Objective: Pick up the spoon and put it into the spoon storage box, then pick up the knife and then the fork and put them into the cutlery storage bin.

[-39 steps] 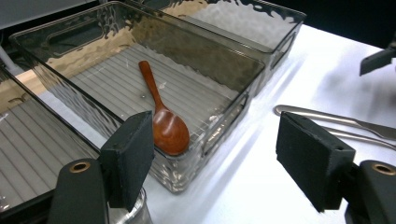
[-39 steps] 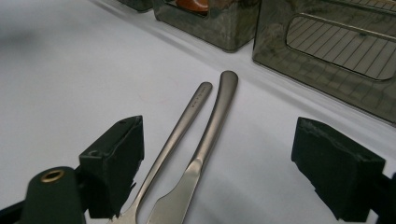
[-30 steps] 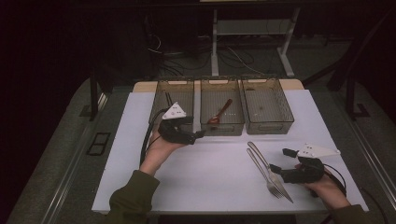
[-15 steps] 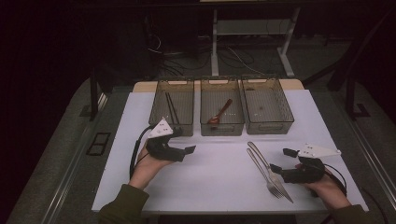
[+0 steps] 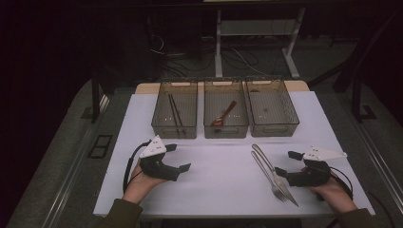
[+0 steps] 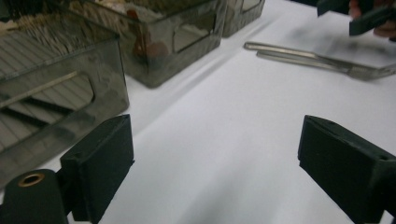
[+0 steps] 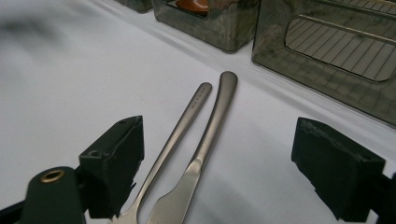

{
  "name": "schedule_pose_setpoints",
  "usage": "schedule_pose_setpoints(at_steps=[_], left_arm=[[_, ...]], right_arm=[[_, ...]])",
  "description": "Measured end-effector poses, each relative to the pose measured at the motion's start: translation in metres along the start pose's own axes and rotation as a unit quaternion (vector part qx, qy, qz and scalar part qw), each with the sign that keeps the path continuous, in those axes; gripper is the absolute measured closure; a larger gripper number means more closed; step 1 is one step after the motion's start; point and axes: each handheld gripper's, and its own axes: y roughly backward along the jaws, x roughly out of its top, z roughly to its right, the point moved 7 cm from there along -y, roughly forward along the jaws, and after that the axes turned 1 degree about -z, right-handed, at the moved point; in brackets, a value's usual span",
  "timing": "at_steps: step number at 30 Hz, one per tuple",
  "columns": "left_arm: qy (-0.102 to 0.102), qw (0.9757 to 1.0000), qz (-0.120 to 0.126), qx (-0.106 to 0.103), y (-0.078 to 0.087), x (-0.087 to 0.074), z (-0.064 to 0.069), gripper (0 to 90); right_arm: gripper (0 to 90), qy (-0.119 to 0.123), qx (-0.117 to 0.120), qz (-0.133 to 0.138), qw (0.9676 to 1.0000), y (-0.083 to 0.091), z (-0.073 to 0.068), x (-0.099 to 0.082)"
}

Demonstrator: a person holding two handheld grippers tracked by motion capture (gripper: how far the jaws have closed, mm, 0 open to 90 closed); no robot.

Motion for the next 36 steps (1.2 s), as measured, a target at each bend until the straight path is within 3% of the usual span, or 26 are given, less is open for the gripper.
schedule_pose_setpoints(at_steps=[6,10,20,27,31,36], left_arm=[[-0.001,1.0,-0.001,-0.001,0.004,-0.011,0.005,4.4],[0.01,1.0,0.001,-0.002,0.007,-0.017,0.006,0.9],[0.016,0.9998,-0.014,-0.004,0.006,-0.026,0.006,0.0],[0.023,0.9996,-0.017,-0.008,0.005,-0.027,0.005,0.0],[0.019,0.9997,-0.017,-0.006,0.006,-0.027,0.007,0.0],[0.019,0.9996,-0.018,-0.006,0.005,-0.027,0.007,0.0]], right_arm=[[16.4,-0.001,0.001,-0.002,1.0,0.0,0.0,0.0],[16.4,-0.002,0.003,-0.009,0.9999,0.001,-0.001,0.0],[16.6,0.009,0.028,-0.038,0.9988,0.002,-0.01,0.003],[37.4,-0.007,0.039,-0.054,0.9977,0.001,-0.013,0.002],[50.9,-0.014,0.058,-0.068,0.9959,-0.001,-0.015,0.0],[61.7,-0.017,0.062,-0.079,0.9949,-0.003,-0.017,-0.002]])
